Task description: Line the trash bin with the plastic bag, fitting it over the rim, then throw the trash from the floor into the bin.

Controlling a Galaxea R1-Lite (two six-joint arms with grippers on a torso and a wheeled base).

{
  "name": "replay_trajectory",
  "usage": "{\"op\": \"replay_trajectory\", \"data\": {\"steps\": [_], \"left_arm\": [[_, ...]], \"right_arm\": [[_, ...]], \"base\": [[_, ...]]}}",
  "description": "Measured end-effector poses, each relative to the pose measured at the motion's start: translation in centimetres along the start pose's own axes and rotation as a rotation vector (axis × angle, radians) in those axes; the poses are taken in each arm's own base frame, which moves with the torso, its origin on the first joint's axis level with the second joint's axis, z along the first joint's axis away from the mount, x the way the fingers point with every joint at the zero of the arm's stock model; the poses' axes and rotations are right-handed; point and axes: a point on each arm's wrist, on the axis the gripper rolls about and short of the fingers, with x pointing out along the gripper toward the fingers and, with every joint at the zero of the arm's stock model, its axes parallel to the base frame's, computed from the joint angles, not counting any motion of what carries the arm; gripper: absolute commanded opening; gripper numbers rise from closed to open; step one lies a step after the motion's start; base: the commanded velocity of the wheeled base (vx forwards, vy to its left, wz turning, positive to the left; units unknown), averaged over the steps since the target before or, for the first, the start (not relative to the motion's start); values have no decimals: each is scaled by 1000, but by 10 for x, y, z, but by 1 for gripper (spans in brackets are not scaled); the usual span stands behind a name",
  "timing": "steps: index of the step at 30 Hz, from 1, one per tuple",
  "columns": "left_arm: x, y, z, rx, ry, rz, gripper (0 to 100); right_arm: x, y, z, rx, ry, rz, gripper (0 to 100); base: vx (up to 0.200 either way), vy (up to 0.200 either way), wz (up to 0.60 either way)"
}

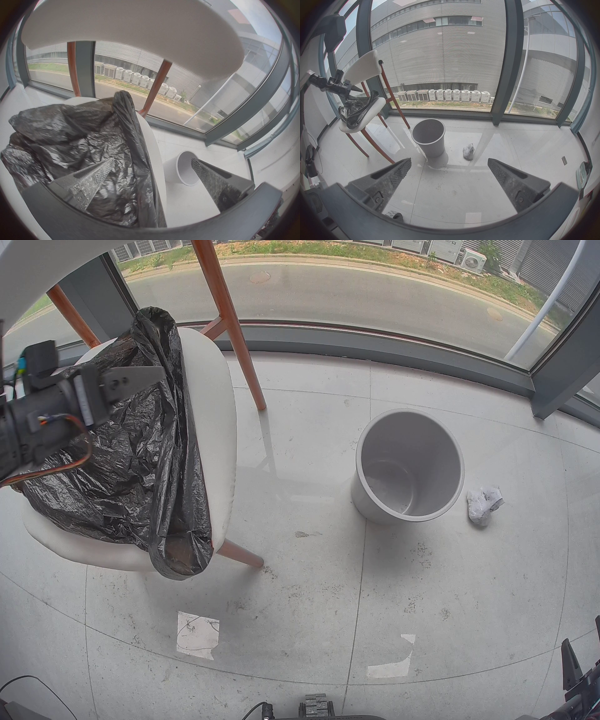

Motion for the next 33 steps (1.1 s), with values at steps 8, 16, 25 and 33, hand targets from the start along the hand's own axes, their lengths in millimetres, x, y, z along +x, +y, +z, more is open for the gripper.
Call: {"op": "replay_trajectory", "data": {"steps": [8,16,25,33], "left_arm": [[40,-20,-23,52,115,29,100],[55,3,-23,55,123,125,100],[58,14,-16,57,98,169,100],[58,14,-14,56,95,174,100]], "right_arm": [[0,0,0,1,0,-1,100],[0,0,0,0,0,-1,100],[0,0,0,0,0,-1,100],[0,0,0,-1,0,-1,100]], "base": [[0,0,0],[0,0,0],[0,0,0],[0,0,0]]}}
